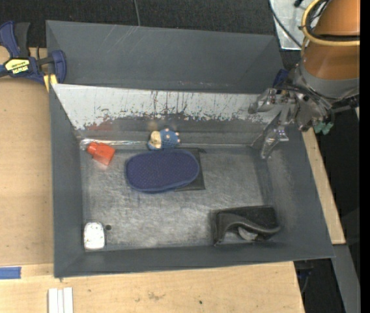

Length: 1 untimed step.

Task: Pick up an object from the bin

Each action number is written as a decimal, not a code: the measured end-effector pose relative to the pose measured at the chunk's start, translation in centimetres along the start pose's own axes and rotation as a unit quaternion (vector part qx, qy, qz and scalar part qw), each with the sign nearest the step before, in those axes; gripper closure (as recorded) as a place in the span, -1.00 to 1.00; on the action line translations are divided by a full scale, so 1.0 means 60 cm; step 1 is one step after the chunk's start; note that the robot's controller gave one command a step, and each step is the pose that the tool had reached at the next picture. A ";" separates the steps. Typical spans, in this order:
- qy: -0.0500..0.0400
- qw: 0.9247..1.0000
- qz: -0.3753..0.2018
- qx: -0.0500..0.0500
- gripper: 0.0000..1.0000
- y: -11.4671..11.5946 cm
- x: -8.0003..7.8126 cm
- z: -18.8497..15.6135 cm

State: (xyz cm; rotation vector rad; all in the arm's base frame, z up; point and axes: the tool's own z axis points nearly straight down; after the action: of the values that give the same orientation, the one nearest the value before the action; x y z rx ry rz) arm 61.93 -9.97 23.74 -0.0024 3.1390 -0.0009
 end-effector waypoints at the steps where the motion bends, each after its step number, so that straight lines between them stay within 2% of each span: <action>1: 0.003 1.000 -0.021 -0.001 -1.00 0.103 -0.010 0.190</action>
Offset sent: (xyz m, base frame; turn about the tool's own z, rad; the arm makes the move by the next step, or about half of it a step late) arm 0.0068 0.0589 -0.1100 -0.0371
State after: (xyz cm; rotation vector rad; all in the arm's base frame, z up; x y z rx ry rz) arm 62.56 -3.82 12.32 -0.0670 3.1440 0.0035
